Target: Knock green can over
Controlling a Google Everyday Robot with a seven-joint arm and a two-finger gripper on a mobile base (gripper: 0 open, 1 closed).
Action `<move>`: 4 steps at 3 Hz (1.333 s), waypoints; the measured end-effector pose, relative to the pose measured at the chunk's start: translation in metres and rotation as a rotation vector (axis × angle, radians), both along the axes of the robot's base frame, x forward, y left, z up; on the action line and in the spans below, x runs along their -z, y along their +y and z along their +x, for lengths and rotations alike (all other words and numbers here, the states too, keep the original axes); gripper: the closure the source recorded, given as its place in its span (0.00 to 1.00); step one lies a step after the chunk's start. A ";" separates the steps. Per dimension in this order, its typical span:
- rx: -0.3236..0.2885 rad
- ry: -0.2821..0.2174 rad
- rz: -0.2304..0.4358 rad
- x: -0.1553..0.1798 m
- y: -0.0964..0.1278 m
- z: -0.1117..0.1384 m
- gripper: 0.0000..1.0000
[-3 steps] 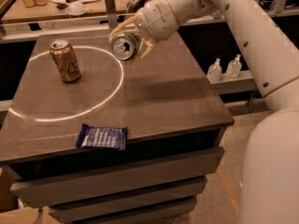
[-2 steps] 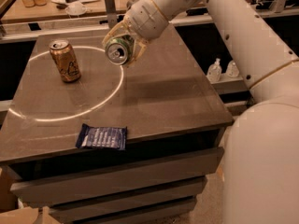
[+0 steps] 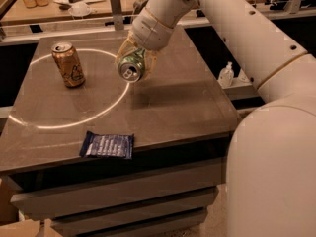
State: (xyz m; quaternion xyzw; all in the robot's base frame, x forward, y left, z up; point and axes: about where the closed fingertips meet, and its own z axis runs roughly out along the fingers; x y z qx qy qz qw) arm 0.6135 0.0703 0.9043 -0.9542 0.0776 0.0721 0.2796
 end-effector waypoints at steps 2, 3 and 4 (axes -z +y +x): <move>0.087 0.032 -0.181 0.037 -0.023 0.005 0.59; 0.095 0.025 -0.257 0.050 -0.023 0.004 0.36; 0.089 -0.003 -0.305 0.051 -0.019 0.002 0.12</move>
Offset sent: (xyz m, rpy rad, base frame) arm -0.0056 -0.0480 -0.0600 -0.3152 0.1222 -0.1127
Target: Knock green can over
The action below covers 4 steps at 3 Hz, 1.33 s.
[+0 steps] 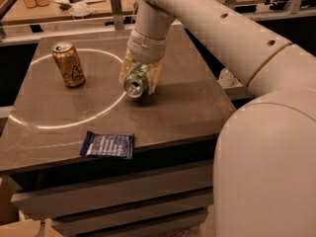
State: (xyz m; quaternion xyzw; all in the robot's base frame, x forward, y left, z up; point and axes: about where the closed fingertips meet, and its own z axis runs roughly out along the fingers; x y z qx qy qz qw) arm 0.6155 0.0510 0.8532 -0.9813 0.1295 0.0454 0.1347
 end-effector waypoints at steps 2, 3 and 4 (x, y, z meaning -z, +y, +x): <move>-0.008 -0.042 0.051 -0.030 0.006 0.009 0.00; 0.039 -0.103 0.225 -0.080 -0.004 0.015 0.00; 0.126 -0.200 0.397 -0.130 -0.029 0.014 0.00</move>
Offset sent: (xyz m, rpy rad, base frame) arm 0.0053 -0.0089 0.0698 0.1490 -0.0111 -0.0166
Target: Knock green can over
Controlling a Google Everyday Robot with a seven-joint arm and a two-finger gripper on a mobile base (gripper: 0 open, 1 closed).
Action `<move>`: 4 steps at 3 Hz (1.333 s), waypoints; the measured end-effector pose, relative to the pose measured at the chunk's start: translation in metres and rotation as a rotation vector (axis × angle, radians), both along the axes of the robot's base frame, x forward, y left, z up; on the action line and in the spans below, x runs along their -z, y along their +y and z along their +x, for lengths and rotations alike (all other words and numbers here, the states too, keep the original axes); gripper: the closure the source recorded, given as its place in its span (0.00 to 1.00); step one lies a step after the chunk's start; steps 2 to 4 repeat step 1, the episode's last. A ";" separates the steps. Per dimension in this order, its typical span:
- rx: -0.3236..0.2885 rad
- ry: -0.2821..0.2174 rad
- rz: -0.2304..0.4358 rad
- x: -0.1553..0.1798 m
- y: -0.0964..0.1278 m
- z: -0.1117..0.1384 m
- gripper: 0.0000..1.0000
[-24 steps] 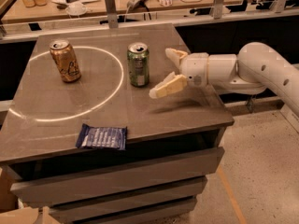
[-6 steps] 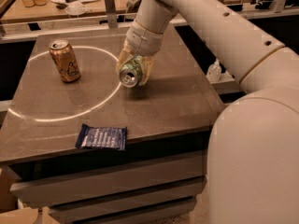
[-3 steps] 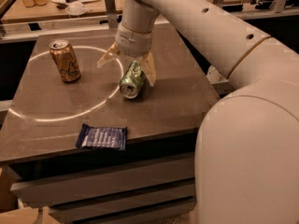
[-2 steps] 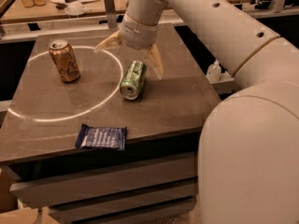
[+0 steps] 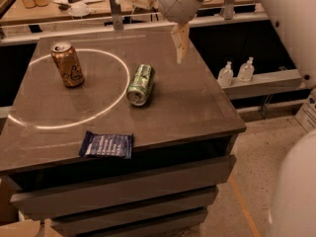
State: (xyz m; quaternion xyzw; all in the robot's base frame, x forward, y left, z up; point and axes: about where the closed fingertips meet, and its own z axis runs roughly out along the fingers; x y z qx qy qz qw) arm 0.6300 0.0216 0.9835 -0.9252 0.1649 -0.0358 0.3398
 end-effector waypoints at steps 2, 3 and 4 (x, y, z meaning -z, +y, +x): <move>0.031 -0.018 0.017 -0.001 -0.008 0.008 0.00; 0.031 -0.018 0.017 -0.001 -0.008 0.008 0.00; 0.031 -0.018 0.017 -0.001 -0.008 0.008 0.00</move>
Offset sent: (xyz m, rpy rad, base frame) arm 0.0000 0.0000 0.0000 0.0000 0.0000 0.0000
